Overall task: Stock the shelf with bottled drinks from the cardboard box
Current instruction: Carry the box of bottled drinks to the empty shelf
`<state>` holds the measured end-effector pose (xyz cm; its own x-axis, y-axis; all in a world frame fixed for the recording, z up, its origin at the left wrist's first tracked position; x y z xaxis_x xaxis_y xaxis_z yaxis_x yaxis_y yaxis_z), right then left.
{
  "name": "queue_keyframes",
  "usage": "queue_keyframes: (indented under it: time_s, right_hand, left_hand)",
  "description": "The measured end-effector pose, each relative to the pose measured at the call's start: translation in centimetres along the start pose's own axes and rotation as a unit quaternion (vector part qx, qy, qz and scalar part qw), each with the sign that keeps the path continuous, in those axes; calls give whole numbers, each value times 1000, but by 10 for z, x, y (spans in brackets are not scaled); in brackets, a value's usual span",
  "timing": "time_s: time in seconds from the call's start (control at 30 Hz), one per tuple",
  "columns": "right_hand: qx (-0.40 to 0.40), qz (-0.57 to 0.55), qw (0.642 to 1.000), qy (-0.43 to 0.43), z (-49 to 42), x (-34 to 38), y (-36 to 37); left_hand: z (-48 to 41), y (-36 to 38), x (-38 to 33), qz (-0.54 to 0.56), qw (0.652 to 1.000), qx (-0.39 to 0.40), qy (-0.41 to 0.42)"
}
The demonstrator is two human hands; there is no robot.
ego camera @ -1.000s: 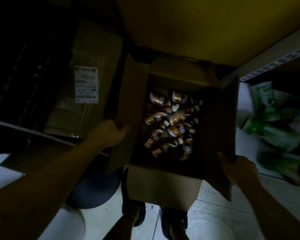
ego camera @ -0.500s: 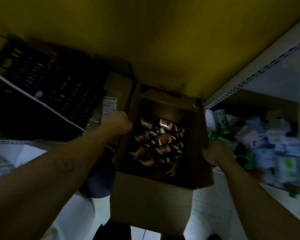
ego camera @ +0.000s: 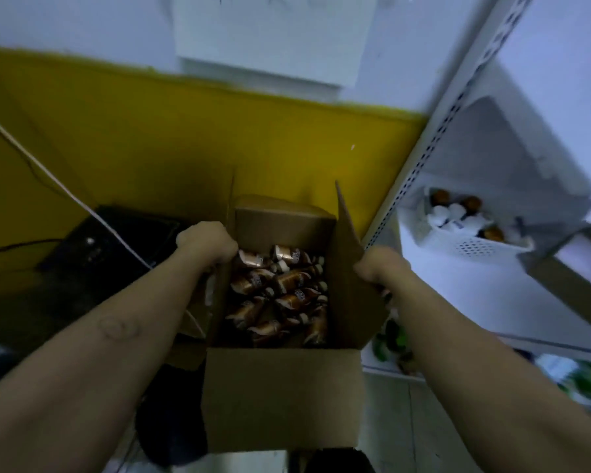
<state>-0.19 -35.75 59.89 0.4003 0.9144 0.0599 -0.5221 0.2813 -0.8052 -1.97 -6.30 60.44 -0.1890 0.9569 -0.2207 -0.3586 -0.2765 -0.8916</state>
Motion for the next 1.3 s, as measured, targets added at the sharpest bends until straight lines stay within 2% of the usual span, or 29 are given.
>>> queue_keyframes:
  time_s: [0.17,0.33,0.47,0.6,0.73,0.87,1.1,1.3]
  right_hand:
    - [-145,6,989,4,102,-13,-27]
    - [-215,0,977,-2,188,-43,-49]
    - [-193,8,981,14,237,-76,-46]
    - [-197,28,980,27,273,-117,-21]
    - [-151,72,986,22,293,-157,28]
    - [-101,96,989,-43,316,-199,95]
    - [-3,175,980,-90,359,-257,221]
    - [-2,256,952,-166,409,-233,320]
  left_hand:
    - [92,-40,12,4,991,-128,48]
    - [177,-64,11,20,984,-155,86]
    - [234,-68,10,24,984,-143,107]
    - [294,-41,2,16,988,-107,109]
    - [359,15,4,17,994,-76,81]
    - [431,102,3,-6,997,-42,65]
    - [549,226,39,98,994,36,-34]
    - [658,308,106,178,973,78,-122]
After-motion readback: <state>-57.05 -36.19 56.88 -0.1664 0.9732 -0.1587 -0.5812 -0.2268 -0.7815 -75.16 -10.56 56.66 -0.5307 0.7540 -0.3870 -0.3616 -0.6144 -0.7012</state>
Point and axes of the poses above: each hand's wrist, its own z-axis away from the middle knuckle, its own y-axis out of the palm, x = y × z, the point moved 3 cm from there along -z, towards the middle knuckle, and after that the axes turned 13 degrees about y, right-handed, at the moved point
